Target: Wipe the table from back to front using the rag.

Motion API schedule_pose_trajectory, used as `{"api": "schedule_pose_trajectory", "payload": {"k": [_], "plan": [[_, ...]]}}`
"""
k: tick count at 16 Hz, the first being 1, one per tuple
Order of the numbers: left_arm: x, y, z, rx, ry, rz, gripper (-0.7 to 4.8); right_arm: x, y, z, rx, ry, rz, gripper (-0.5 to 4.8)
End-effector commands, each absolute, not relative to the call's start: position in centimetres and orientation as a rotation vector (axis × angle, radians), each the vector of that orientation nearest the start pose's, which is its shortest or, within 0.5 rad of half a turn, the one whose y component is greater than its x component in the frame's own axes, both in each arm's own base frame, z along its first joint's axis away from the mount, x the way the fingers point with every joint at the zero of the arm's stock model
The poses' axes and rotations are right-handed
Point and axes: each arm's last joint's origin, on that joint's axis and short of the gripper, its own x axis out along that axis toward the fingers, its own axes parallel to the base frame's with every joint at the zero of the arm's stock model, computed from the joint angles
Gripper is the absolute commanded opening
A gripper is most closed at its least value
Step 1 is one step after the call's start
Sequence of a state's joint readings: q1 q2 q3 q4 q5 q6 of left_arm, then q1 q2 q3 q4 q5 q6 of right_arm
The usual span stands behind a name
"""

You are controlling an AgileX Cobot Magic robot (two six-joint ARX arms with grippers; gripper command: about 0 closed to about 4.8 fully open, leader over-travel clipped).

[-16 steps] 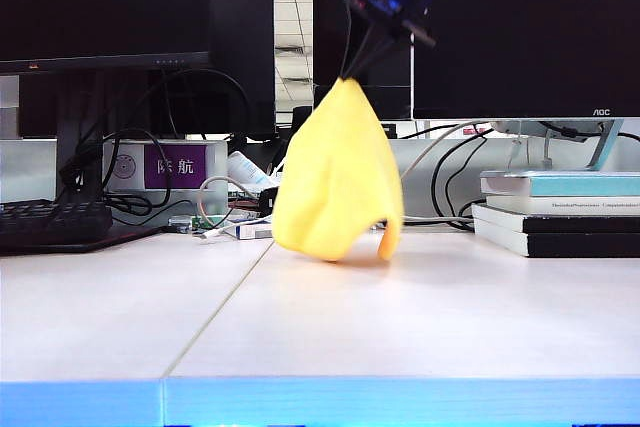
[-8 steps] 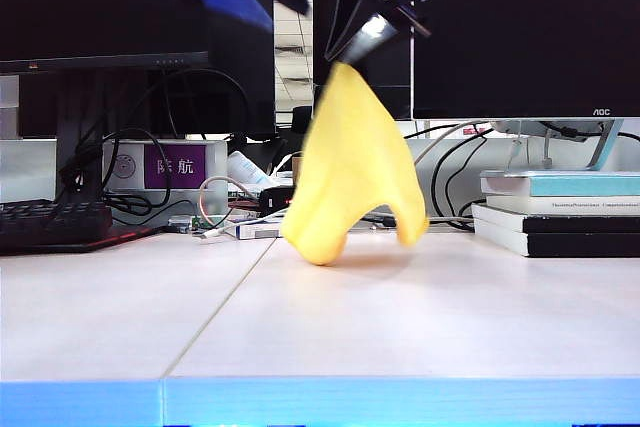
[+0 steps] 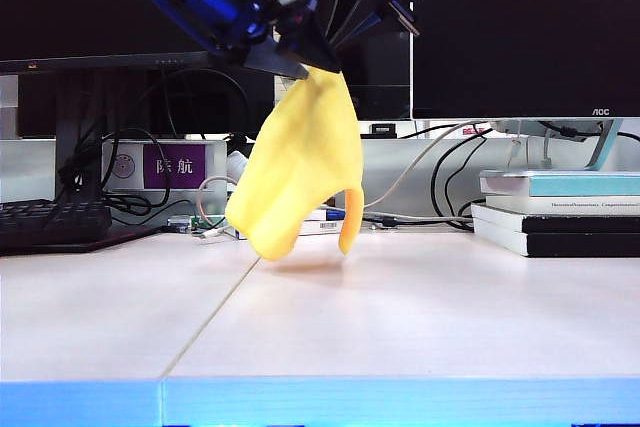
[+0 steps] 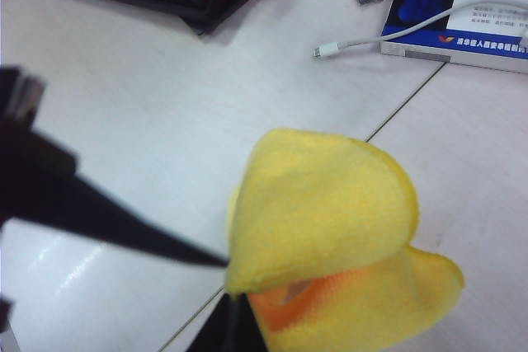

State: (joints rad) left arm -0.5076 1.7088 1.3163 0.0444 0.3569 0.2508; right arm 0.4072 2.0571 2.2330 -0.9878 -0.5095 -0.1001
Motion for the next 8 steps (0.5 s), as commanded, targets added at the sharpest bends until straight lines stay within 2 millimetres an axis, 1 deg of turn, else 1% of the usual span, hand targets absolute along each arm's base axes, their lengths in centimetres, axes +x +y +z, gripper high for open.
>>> {"api": "schedule_pose_trajectory", "payload": {"k": [1, 2, 3, 4, 6, 7, 8], "plan": [[34.9, -20.6, 29.1, 0.245, 0.184, -0.885, 2.8, 39.5, 18.7, 37.7, -0.04, 0.771, 0.918, -0.03], [35.1, -20.7, 28.8, 0.231, 0.182, -0.883, 2.03, 39.5, 18.7, 37.7, -0.036, 0.773, 0.916, -0.03], [35.4, -20.8, 28.4, 0.226, 0.187, -0.883, 0.5, 39.5, 18.7, 37.7, -0.021, 0.78, 0.909, -0.03], [35.5, -20.9, 28.1, 0.216, 0.196, -0.881, -0.04, 39.4, 18.6, 38.0, -0.018, 0.783, 0.902, -0.03], [35.7, -20.9, 27.8, 0.219, 0.207, -0.853, -0.06, 38.9, 18.1, 39.7, -0.03, 0.753, 0.874, -0.03], [35.7, -20.9, 27.8, 0.221, 0.208, -0.844, -0.06, 38.6, 17.8, 41.0, -0.049, 0.722, 0.834, -0.03], [35.7, -20.9, 27.8, 0.221, 0.208, -0.844, -0.06, 38.4, 17.7, 41.7, -0.056, 0.703, 0.82, -0.03]]}}
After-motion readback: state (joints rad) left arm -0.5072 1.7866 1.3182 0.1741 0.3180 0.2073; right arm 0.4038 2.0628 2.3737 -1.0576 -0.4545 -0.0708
